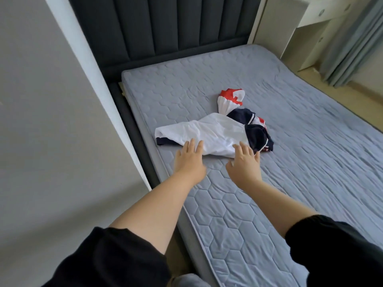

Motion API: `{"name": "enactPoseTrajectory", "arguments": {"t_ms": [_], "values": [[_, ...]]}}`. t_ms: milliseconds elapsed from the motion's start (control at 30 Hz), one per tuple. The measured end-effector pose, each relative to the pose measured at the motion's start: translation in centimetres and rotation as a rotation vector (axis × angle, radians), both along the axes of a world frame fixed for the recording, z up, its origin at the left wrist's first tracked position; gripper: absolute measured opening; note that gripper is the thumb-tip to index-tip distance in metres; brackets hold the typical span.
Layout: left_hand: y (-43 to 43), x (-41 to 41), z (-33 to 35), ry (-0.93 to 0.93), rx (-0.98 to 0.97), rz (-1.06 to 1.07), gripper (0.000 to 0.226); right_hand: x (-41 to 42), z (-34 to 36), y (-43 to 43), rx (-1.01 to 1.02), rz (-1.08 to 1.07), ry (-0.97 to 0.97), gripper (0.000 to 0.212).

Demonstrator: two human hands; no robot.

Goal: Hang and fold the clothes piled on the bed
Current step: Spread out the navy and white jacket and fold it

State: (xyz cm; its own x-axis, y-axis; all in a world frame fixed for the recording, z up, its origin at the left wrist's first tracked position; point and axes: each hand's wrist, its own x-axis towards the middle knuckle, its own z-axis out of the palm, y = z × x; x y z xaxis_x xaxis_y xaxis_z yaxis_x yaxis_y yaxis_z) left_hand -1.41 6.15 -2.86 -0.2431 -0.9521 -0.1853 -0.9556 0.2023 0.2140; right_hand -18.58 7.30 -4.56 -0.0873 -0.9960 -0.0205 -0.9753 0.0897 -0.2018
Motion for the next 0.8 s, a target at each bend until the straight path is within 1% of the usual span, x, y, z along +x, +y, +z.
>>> {"name": "enactPoseTrajectory", "arguments": {"t_ms": [133, 300, 567, 633, 700, 800], "values": [[-1.2, 0.2, -7.6, -0.025, 0.023, -0.003, 0.073, -0.1, -7.3, -1.4, 0.040, 0.006, 0.018, 0.058], [-2.6, 0.3, -16.7, -0.019, -0.014, 0.057, 0.077, 0.3, -15.4, -2.8, -0.016, 0.046, -0.007, 0.058], [-4.3, -2.0, -28.4, -0.009, 0.063, 0.136, 0.075, -1.3, -24.6, -5.8, 0.018, 0.078, 0.002, 0.063], [-4.4, -2.0, -30.8, -0.032, 0.111, 0.164, 0.075, -1.5, -26.3, -6.7, 0.037, 0.101, 0.024, 0.065], [-4.6, -1.8, -33.1, -0.034, 0.220, 0.220, 0.076, -1.4, -27.8, -7.5, 0.059, 0.128, 0.031, 0.065], [-5.5, -1.9, -35.8, -0.083, 0.293, 0.241, 0.085, -1.3, -29.5, -9.2, 0.056, 0.180, 0.027, 0.066]]}}
